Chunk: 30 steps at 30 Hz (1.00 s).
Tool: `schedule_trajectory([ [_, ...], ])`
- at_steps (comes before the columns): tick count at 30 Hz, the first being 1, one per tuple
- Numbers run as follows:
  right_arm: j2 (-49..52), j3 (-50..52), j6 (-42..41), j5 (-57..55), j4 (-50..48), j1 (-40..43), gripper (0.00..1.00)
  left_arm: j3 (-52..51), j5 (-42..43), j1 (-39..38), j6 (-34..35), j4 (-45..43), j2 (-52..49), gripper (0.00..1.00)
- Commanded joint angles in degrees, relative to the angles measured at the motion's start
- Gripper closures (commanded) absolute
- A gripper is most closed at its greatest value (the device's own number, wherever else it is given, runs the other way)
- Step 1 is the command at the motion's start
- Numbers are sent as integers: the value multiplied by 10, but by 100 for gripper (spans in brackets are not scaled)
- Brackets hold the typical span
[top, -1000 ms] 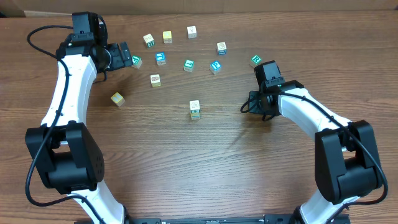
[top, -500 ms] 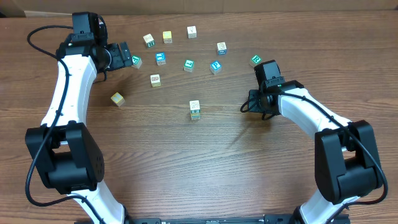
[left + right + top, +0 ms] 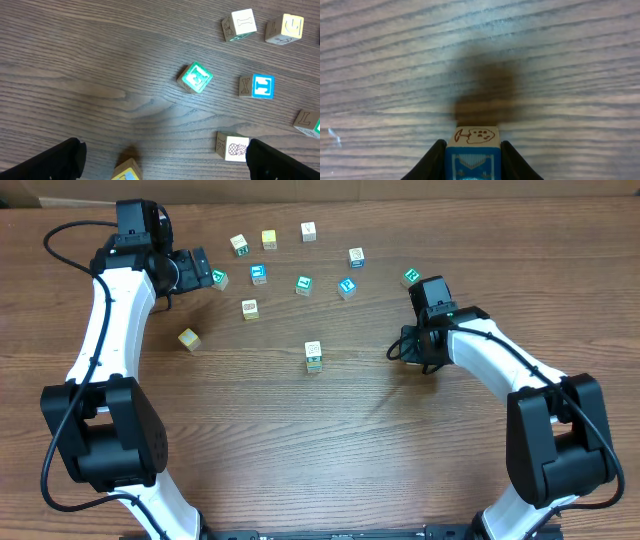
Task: Form a tower
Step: 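Raise the blue X block off the table with the right gripper, then carry the blue X block leftward over the centre stack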
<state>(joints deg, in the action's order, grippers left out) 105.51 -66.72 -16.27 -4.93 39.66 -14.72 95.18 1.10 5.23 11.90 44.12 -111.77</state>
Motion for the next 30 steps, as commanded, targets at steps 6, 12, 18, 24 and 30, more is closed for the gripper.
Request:
schedule_trajectory([
  [6, 0, -143, 1, -3, 98, -3, 73, 0, 0, -4, 5, -2, 16, 0],
  [12, 0, -287, 0, 50, 214, -10, 74, 0, 0, -4, 5, -2, 16, 0],
  [18, 0, -371, -5, 66, 284, -55, 74, 0, 0, -4, 5, -2, 16, 0],
  [24, 0, -374, -50, 66, 301, -127, 74, 0, 0, -4, 5, -2, 16, 0],
  [30, 0, -374, -119, 65, 303, -191, 74, 0, 0, -4, 5, -2, 16, 0],
])
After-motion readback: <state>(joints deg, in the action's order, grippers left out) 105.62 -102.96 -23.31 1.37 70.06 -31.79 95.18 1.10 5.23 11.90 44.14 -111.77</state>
